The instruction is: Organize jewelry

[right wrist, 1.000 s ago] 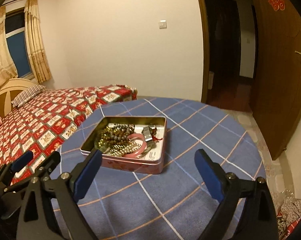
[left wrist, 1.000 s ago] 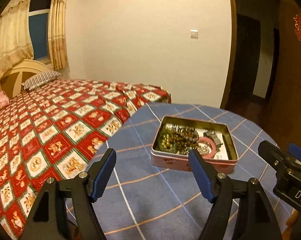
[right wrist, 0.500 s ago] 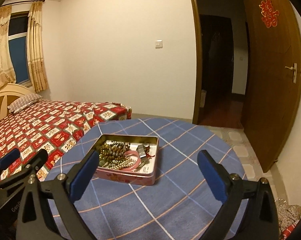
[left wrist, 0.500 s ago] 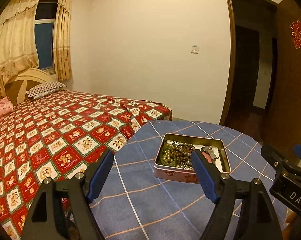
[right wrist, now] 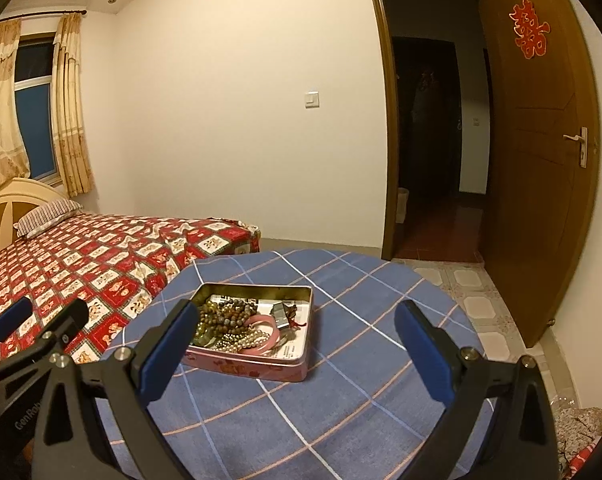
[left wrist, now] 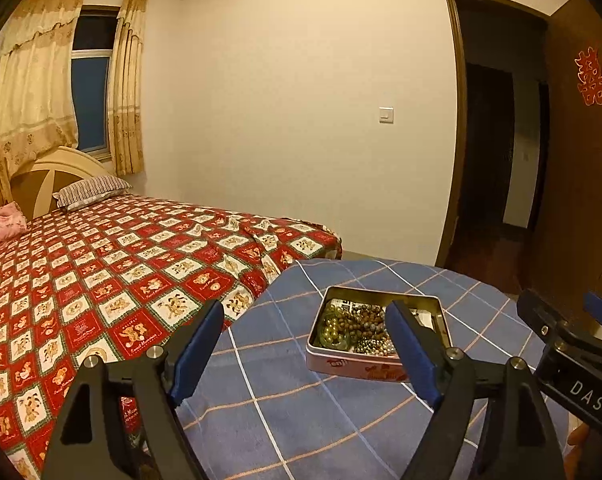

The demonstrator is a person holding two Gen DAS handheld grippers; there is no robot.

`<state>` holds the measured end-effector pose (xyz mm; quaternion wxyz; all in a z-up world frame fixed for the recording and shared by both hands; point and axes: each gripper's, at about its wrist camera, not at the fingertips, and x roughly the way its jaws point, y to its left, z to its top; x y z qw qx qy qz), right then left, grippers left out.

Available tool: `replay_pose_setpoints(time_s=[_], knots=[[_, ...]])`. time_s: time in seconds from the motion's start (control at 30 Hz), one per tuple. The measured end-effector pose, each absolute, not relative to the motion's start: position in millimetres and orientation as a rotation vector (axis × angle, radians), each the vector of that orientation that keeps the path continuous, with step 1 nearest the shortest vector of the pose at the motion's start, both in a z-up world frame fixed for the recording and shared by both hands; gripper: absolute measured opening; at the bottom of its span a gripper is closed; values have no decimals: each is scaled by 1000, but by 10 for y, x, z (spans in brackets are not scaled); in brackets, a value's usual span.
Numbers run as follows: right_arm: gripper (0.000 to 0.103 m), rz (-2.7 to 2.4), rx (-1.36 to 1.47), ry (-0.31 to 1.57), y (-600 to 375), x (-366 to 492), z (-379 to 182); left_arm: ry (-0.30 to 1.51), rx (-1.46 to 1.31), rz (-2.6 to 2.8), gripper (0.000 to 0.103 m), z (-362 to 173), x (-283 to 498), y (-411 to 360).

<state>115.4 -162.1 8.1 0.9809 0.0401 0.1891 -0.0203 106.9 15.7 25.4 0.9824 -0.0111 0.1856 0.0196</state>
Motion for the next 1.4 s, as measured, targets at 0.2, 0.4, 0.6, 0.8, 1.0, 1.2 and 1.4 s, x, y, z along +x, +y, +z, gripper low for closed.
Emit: replay_pose_setpoints(time_s=[0.2, 0.4, 0.6, 0.8, 1.0, 1.2, 1.4], knots=[[101, -40, 79, 367, -1612, 1111, 125, 349, -18, 52, 84, 308, 1030, 166], [101, -39, 76, 350, -1601, 1085, 165, 329, -17, 50, 85, 346, 999, 166], [101, -42, 81, 346, -1608, 1081, 171, 327, 4, 65, 85, 350, 987, 150], [101, -39, 78, 344, -1613, 1082, 173, 326, -4, 61, 85, 364, 972, 149], [101, -38, 80, 344, -1614, 1083, 177, 319, -3, 64, 86, 383, 969, 151], [101, -41, 76, 334, -1590, 1064, 187, 309, -1, 76, 86, 395, 968, 130], [101, -42, 76, 335, -1582, 1055, 189, 308, 11, 94, 86, 409, 973, 114]])
